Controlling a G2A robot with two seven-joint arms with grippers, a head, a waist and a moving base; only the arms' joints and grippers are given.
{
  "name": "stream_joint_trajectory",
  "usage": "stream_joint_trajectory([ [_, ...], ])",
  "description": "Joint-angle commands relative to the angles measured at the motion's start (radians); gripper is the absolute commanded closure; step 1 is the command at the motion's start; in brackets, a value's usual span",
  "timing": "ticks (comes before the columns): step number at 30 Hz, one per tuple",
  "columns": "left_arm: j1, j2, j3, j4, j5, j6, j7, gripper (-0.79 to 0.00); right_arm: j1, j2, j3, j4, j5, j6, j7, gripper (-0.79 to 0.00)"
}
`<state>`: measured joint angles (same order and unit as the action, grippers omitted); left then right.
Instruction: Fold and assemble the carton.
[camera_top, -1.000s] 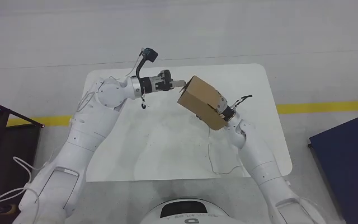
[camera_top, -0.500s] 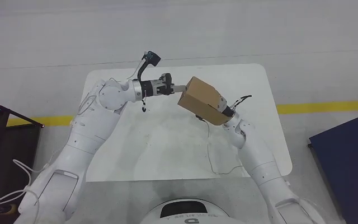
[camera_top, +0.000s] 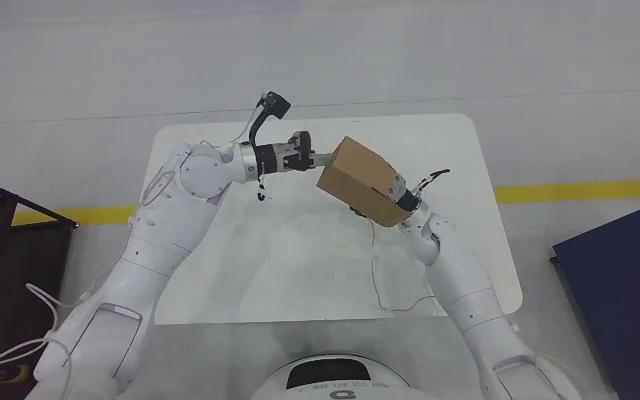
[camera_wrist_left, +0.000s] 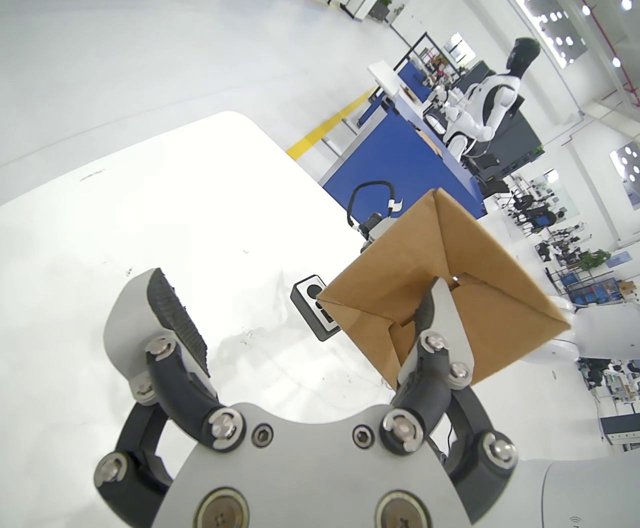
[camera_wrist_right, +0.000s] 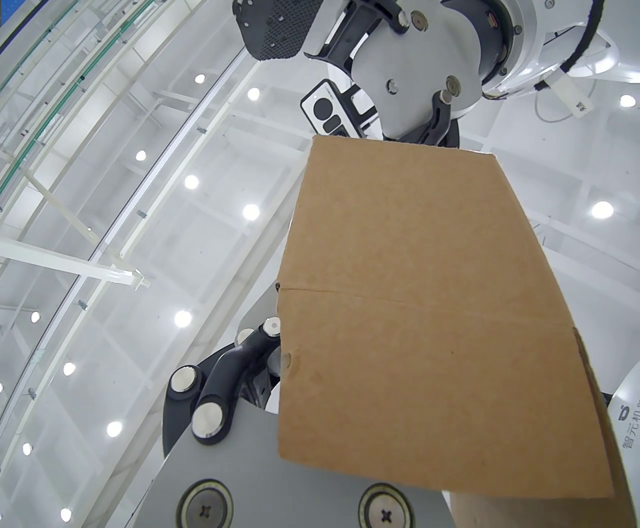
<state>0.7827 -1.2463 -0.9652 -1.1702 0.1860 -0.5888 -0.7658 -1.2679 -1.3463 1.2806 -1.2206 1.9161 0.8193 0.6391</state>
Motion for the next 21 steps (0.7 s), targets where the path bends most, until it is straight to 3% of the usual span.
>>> stream_joint_trajectory([
  [1, 0.0, 0.006, -0.019, 0.007, 0.001, -0.004, -0.001, -0.785, -0.001, 0.001, 0.005, 0.0, 0.005, 0.007, 0.0, 0.0],
  [21, 0.093, 0.061, -0.216, 0.027, -0.092, -0.035, 0.062, -0.785, -0.007, 0.001, 0.013, -0.011, 0.041, 0.013, -0.015, 0.0],
])
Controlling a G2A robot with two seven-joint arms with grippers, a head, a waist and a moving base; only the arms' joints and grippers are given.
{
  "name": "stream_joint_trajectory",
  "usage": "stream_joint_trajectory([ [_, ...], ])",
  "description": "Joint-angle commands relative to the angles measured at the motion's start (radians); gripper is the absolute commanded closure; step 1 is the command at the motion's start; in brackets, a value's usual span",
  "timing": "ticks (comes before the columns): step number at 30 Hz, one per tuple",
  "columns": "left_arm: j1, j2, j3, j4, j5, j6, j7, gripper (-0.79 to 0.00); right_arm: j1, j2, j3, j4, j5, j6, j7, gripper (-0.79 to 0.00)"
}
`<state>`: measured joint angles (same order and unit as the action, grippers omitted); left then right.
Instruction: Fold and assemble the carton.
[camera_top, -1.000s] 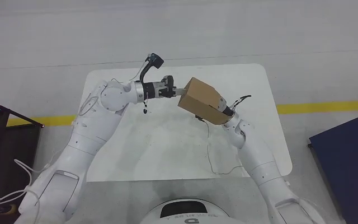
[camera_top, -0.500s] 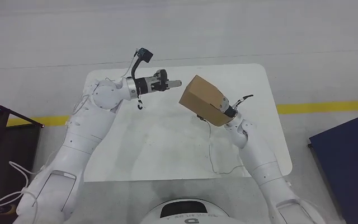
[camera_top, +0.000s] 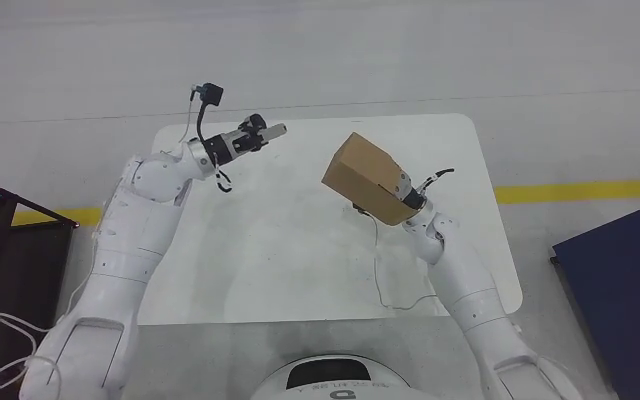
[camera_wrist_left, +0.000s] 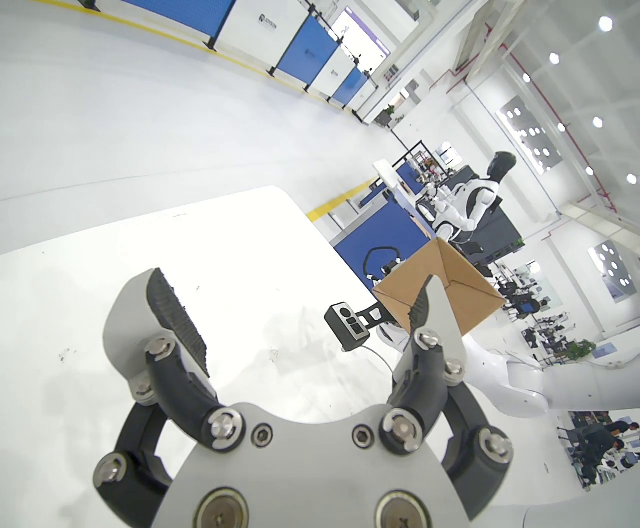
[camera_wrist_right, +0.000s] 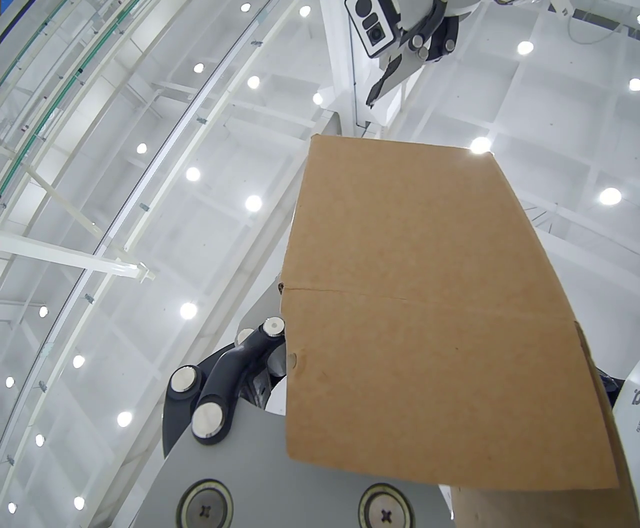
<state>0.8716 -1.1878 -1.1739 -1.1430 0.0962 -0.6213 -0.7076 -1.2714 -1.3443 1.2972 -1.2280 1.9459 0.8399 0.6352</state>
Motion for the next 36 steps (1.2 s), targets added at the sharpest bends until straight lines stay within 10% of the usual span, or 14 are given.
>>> stream_joint_trajectory([
  [1, 0.009, 0.005, -0.016, -0.001, -0.003, -0.006, 0.008, -0.785, -0.001, -0.002, -0.007, -0.006, 0.019, -0.012, -0.031, 0.0],
  [22, 0.036, 0.018, -0.062, -0.005, -0.023, -0.017, 0.012, -0.785, 0.034, 0.004, 0.032, 0.014, 0.043, -0.012, -0.105, 0.0],
  [26, 0.036, 0.018, -0.062, -0.005, -0.023, -0.017, 0.012, -0.785, 0.025, 0.026, 0.028, -0.108, -0.331, -0.14, -0.163, 0.0],
  [36, 0.036, 0.018, -0.062, -0.005, -0.023, -0.017, 0.012, -0.785, 0.087, 0.096, 0.104, -0.256, -0.763, 0.172, -0.379, 0.0],
])
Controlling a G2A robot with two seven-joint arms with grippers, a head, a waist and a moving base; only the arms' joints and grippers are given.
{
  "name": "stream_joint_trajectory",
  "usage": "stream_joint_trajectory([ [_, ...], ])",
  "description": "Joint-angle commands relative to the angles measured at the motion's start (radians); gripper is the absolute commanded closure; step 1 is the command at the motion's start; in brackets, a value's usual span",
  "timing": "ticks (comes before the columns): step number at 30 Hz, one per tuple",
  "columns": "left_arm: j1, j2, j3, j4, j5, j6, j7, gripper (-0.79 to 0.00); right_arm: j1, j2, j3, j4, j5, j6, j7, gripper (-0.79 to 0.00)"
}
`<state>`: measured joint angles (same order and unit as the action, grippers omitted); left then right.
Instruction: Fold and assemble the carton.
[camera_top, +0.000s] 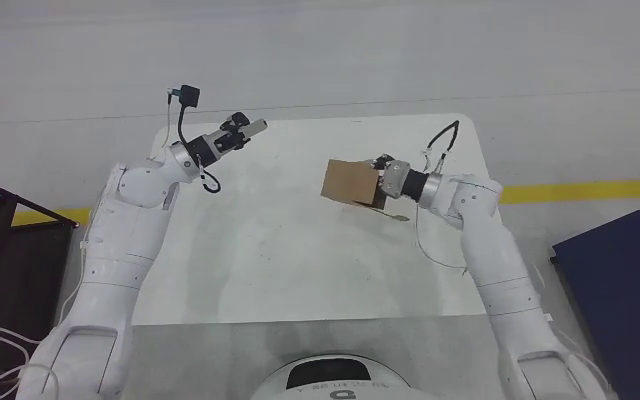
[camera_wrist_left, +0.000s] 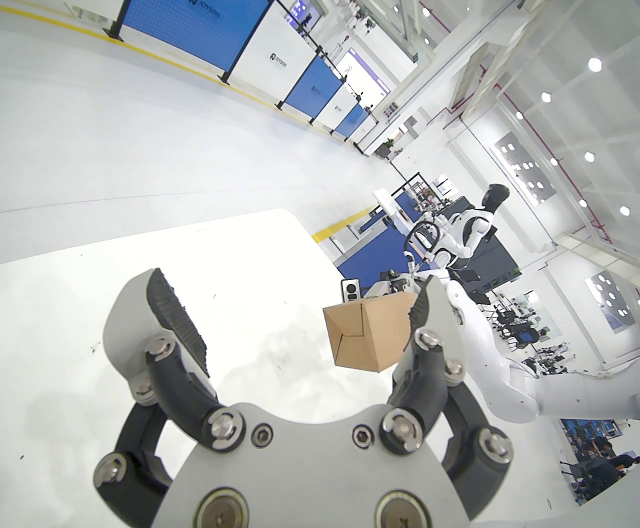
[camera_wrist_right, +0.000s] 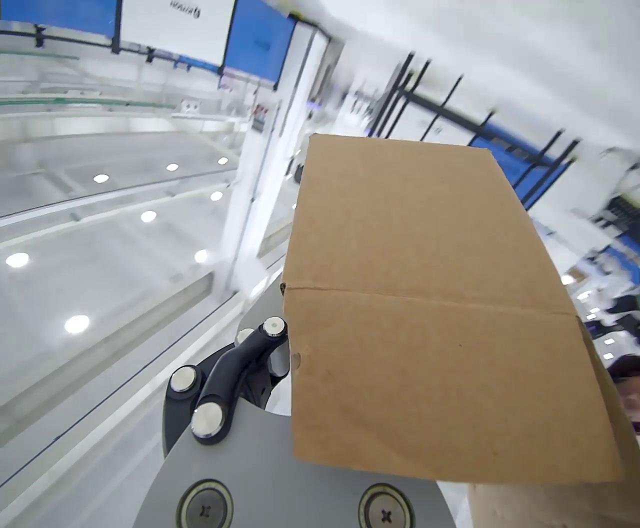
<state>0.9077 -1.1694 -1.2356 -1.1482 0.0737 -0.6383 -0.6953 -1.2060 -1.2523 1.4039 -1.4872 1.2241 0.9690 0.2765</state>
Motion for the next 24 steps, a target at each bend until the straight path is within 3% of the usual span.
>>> stream_joint_trajectory([
  [1, 0.0, 0.0, 0.0, 0.0, 0.0, 0.0, 0.0, -0.785, 0.038, 0.008, -0.015, 0.011, -0.071, 0.043, -0.035, 0.0],
  [5, 0.0, 0.0, 0.0, 0.0, 0.0, 0.0, 0.0, -0.785, 0.112, 0.035, -0.12, 0.015, -0.203, 0.043, -0.025, 0.0],
  [8, 0.0, 0.0, 0.0, 0.0, 0.0, 0.0, 0.0, -0.785, 0.18, 0.077, -0.218, 0.018, -0.341, 0.043, 0.068, 0.0],
  [11, 0.0, 0.0, 0.0, 0.0, 0.0, 0.0, 0.0, -0.785, 0.262, 0.11, -0.309, 0.037, -0.504, 0.043, 0.064, 0.0],
  [15, 0.0, 0.0, 0.0, 0.0, 0.0, 0.0, 0.0, -0.785, 0.362, 0.131, -0.5, 0.091, -0.644, 0.043, 0.088, 0.0],
  [24, 0.0, 0.0, 0.0, 0.0, 0.0, 0.0, 0.0, -0.785, 0.578, 0.151, -0.828, 0.212, -0.749, 0.043, 0.176, 0.0],
])
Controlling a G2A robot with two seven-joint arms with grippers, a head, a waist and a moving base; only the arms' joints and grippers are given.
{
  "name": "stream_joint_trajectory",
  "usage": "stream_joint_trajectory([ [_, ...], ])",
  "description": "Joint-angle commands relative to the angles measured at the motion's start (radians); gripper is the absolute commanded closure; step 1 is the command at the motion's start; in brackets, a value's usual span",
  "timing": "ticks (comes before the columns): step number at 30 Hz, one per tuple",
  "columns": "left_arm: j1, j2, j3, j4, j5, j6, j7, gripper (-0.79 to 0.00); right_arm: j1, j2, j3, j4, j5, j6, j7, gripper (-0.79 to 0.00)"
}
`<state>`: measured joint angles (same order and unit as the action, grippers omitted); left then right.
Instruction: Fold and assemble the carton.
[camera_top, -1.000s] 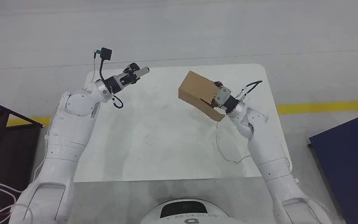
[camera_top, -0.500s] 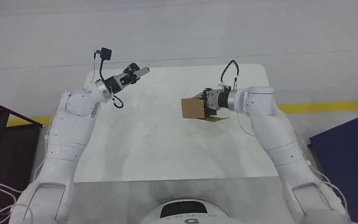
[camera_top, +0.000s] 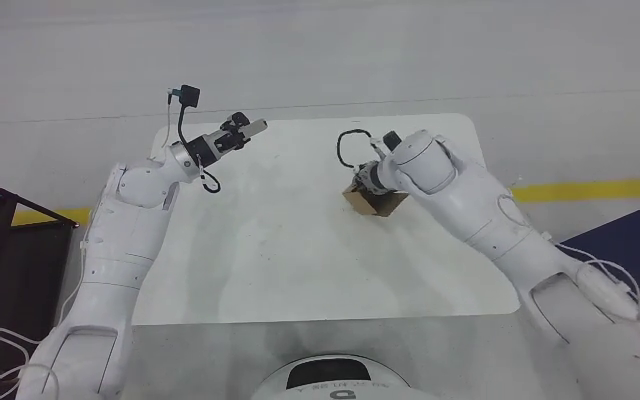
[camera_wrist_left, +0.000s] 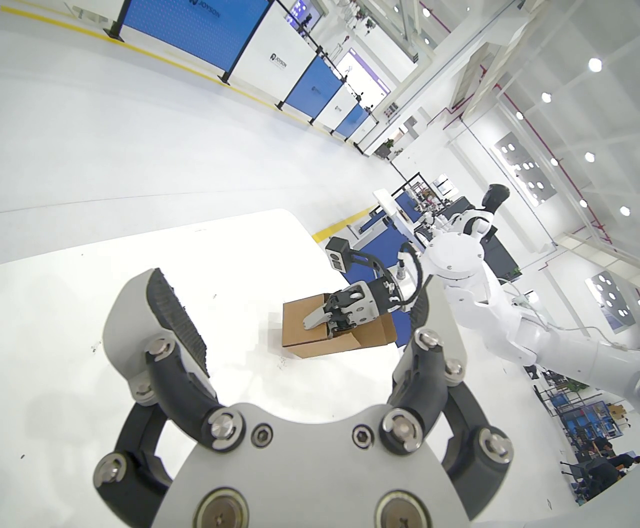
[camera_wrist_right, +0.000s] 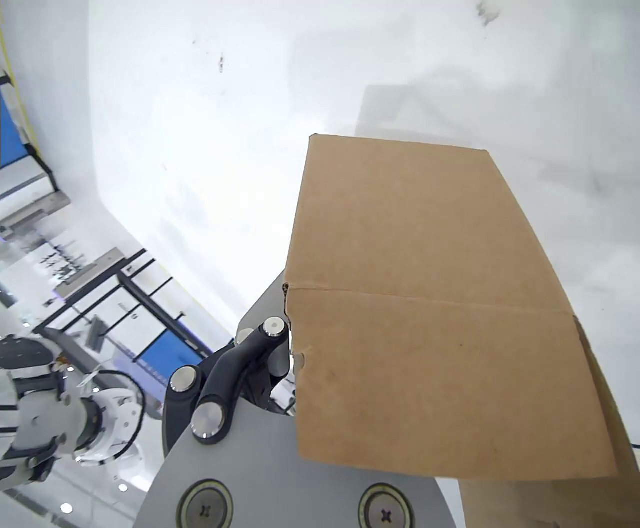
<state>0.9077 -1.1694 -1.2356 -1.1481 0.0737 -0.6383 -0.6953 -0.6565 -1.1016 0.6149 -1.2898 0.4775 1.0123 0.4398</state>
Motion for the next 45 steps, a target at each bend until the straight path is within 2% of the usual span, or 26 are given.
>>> stream_joint_trajectory([
  [1, 0.0, 0.0, 0.0, 0.0, 0.0, 0.0, 0.0, -0.785, 0.052, 0.001, -0.072, 0.025, -0.002, 0.0, 0.026, 0.0],
  [5, 0.0, 0.0, 0.0, 0.0, 0.0, 0.0, 0.0, -0.785, 0.149, -0.001, -0.211, 0.05, 0.009, 0.0, 0.089, 0.0],
  [7, 0.0, 0.0, 0.0, 0.0, 0.0, 0.0, 0.0, -0.785, 0.194, -0.002, -0.276, 0.055, 0.023, 0.0, 0.11, -0.262],
  [8, 0.0, 0.0, 0.0, 0.0, 0.0, 0.0, 0.0, -0.785, 0.215, -0.003, -0.306, 0.058, 0.034, 0.0, 0.118, -0.354],
  [10, 0.0, 0.0, 0.0, 0.0, 0.0, 0.0, 0.0, -0.785, 0.255, -0.003, -0.367, 0.061, 0.062, 0.0, 0.131, -0.437],
  [13, 0.0, 0.0, 0.0, 0.0, 0.0, 0.0, 0.0, -0.785, 0.31, -0.004, -0.445, 0.065, 0.104, 0.0, 0.124, -0.477],
  [22, 0.0, 0.0, 0.0, 0.0, 0.0, 0.0, 0.0, -0.785, 0.287, -0.007, -0.445, 0.039, 0.056, 0.0, 0.084, -0.588],
  [25, 0.0, 0.0, 0.0, 0.0, 0.0, 0.0, 0.0, -0.785, 0.285, -0.006, -0.445, 0.029, 0.063, 0.0, 0.056, -0.723],
  [28, 0.0, 0.0, 0.0, 0.0, 0.0, 0.0, 0.0, -0.785, 0.287, -0.004, -0.445, 0.003, 0.084, 0.0, 0.028, -0.785],
  [32, 0.0, 0.0, 0.0, 0.0, 0.0, 0.0, 0.0, -0.785, 0.332, 0.011, -0.441, -0.067, 0.21, 0.0, -0.039, -0.785],
  [35, 0.0, 0.0, 0.0, 0.0, 0.0, 0.0, 0.0, -0.785, 0.36, 0.046, -0.395, -0.14, 0.359, 0.0, -0.116, -0.785],
  [39, 0.0, 0.0, 0.0, 0.0, 0.0, 0.0, 0.0, -0.785, 0.328, 0.123, -0.209, -0.266, 0.575, -0.001, -0.237, -0.785],
  [42, 0.0, 0.0, 0.0, 0.0, 0.0, 0.0, 0.0, -0.785, 0.221, 0.19, -0.031, -0.338, 0.657, -0.095, -0.318, -0.785],
  [45, 0.0, 0.0, 0.0, 0.0, 0.0, 0.0, 0.0, -0.785, 0.074, 0.256, 0.119, -0.419, 0.651, -0.184, -0.353, -0.785],
])
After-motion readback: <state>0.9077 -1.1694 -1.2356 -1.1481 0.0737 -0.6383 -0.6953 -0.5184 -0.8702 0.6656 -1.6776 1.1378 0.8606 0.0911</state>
